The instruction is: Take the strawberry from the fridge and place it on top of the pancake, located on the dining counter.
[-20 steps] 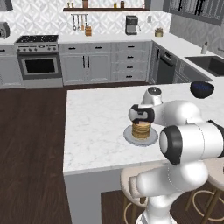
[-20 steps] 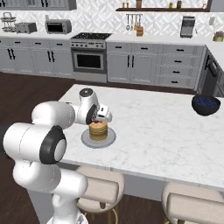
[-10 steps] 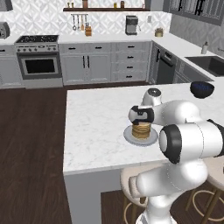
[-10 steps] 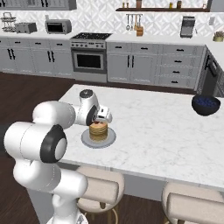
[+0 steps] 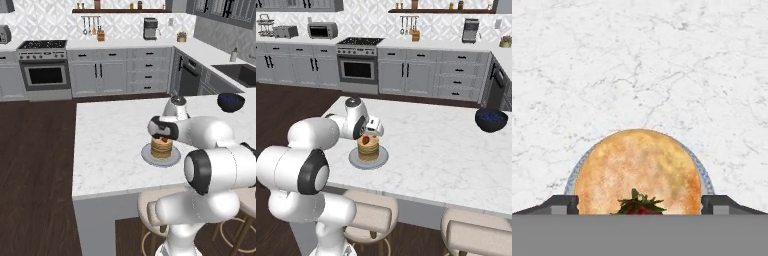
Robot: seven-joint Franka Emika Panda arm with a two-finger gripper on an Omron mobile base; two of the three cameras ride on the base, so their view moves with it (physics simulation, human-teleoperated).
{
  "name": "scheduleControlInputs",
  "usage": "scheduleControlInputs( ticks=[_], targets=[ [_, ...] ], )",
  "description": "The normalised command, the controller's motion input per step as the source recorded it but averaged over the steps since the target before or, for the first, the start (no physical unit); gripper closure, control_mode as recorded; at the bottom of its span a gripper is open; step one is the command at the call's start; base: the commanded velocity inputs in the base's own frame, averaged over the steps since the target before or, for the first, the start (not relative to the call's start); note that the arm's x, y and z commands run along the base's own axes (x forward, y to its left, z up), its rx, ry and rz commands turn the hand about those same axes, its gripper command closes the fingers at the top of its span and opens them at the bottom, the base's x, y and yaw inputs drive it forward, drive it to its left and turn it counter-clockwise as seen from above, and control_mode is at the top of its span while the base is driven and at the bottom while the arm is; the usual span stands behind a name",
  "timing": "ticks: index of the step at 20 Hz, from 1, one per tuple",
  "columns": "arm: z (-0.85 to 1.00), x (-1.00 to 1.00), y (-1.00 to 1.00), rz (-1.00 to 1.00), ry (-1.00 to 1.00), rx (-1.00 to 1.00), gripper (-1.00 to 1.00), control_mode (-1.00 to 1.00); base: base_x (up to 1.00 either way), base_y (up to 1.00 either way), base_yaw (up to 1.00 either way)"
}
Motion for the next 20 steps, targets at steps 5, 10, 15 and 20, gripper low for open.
scheduleControlInputs(
  ticks=[5,10,15,20],
  targets=[
    [0.66,-0.40,0.00,0.00,-0.09,0.00,-1.00,-1.00,0.00,0.00,0.00],
    [0.57,-0.75,0.00,0.00,-0.08,0.00,-1.00,-1.00,0.00,0.00,0.00],
    [0.67,-0.90,0.00,0.00,-0.05,0.00,-1.00,-1.00,0.00,0.00,0.00],
    [0.74,-0.99,0.00,0.00,-0.04,0.00,-1.00,-1.00,0.00,0.00,0.00]
  ],
)
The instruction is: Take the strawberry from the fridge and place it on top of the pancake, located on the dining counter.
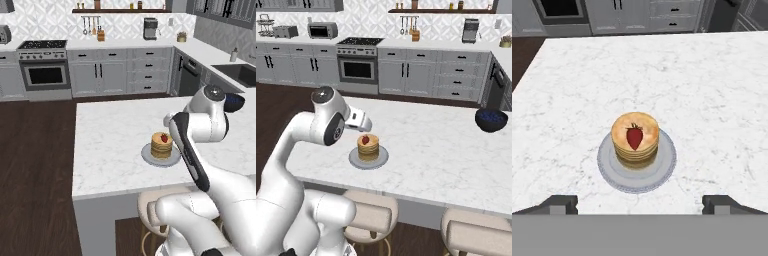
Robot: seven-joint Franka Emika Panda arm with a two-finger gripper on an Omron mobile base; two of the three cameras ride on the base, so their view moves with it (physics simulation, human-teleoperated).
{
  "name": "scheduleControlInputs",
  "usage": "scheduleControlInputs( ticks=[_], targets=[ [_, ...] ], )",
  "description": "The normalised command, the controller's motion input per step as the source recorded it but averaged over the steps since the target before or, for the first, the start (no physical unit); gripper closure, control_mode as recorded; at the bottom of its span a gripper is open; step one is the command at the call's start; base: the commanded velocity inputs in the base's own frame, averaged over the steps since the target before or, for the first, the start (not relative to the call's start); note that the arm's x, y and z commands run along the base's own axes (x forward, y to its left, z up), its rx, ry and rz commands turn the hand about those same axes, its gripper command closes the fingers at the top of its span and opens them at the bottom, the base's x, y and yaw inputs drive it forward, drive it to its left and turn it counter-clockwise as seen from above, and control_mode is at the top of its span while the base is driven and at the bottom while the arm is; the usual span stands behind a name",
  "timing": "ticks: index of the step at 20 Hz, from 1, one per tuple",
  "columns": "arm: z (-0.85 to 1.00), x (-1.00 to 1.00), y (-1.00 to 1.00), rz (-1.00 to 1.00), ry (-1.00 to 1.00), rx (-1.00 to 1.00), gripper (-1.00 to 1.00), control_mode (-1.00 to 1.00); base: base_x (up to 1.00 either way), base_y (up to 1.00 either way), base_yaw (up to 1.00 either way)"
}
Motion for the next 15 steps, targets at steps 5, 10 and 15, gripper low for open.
scheduleControlInputs(
  ticks=[5,10,15],
  targets=[
    [0.77,-0.98,0.00,0.00,-0.06,0.00,-1.00,-1.00,0.00,0.00,0.00],
    [0.76,-0.95,0.01,0.00,-0.09,0.00,-1.00,-1.00,0.00,0.00,0.00],
    [0.75,-0.93,0.03,0.00,-0.13,0.00,-1.00,-1.00,0.00,0.00,0.00]
  ],
)
